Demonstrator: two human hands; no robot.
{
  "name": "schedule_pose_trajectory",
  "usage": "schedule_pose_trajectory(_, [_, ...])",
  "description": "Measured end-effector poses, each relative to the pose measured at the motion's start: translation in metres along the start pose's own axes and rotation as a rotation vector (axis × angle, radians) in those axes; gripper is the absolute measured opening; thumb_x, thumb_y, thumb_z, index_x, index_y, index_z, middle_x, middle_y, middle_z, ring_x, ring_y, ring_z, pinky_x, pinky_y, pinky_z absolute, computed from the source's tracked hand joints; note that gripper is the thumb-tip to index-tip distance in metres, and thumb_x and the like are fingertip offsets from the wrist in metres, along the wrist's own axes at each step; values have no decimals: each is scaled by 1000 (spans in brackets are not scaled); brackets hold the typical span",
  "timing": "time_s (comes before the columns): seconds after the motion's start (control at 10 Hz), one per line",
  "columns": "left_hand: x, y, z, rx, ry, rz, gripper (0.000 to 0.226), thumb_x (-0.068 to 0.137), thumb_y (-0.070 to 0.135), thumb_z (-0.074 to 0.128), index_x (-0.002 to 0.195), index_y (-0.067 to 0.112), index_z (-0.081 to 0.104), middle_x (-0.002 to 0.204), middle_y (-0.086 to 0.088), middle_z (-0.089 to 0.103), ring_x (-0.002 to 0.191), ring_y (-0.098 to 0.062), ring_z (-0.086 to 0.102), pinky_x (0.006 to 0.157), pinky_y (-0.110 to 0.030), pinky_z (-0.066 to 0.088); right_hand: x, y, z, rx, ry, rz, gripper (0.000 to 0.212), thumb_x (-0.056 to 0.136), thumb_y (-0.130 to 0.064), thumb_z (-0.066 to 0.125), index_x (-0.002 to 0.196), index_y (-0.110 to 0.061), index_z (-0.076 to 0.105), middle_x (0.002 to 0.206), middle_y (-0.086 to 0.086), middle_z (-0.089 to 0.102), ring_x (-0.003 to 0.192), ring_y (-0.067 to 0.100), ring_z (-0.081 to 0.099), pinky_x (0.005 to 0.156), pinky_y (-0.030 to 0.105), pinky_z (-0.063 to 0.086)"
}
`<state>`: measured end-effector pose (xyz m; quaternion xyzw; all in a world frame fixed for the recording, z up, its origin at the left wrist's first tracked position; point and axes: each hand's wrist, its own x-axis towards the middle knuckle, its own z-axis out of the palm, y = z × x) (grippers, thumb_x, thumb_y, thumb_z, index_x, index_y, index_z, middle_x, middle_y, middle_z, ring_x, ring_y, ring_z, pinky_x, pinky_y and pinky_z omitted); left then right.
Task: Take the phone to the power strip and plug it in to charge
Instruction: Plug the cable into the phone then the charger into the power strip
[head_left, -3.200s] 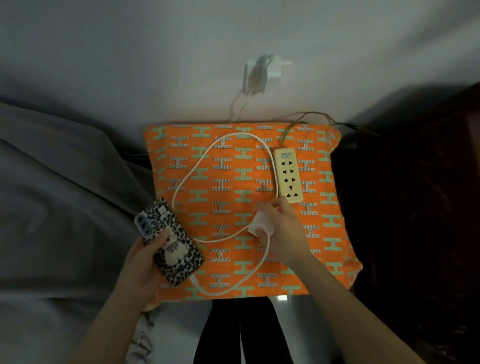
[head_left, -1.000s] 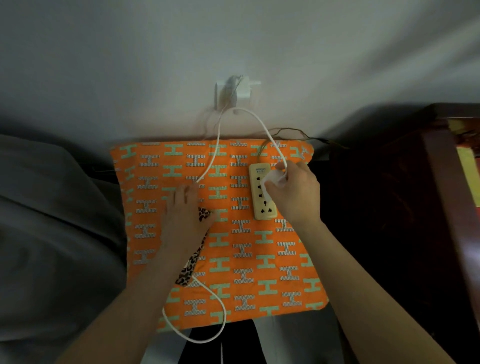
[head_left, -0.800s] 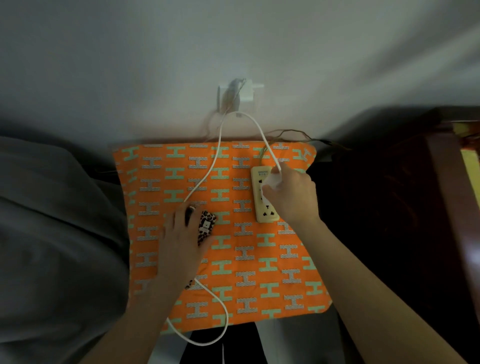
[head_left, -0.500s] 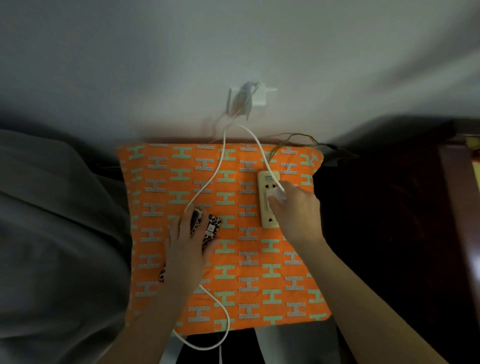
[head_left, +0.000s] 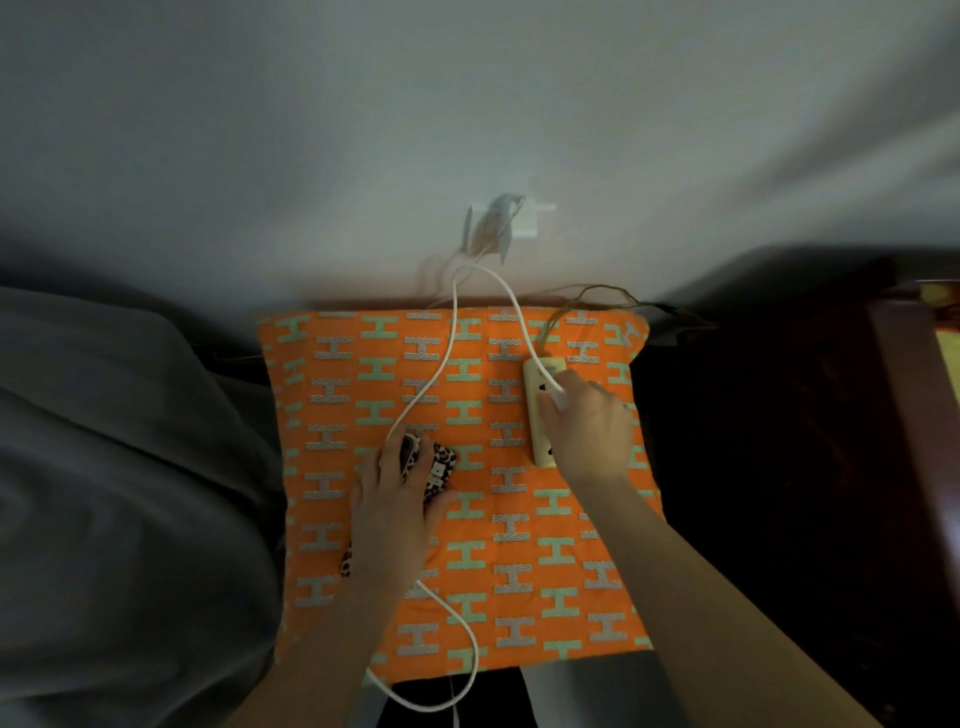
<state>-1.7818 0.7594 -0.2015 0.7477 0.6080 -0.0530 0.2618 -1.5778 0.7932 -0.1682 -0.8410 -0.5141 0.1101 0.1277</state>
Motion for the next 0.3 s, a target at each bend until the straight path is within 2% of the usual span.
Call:
schedule_pose_trajectory(0.1, [2,2,-15,69,-26,23,68,88,61,38,146,25,32,155,-3,27,140,-28,25,111,-45,31,0,1,-6,11,-72,30,19,89,-24,58,100,-10,65,63,-4,53,48,7,45,39,17,27])
schedule_pose_trajectory(0.2, [5,5,-44,26,70,85,63,86,57,47,138,20,44,145,-3,44,135,-25,36,109,-44,35,-3,-1,-23,86,-210,114,56,84,-48,60,129,-17,48,93,1,65,76,19,64,55,24,44])
schedule_pose_trajectory(0.3, [7,11,-80,-15,208,167,56,86,48,56,129,12,53,130,-7,57,123,-28,49,102,-42,39,-10,-7,-47,68,-194,138,78,80,-63,55,141,-20,32,123,8,61,106,31,59,68,34,41])
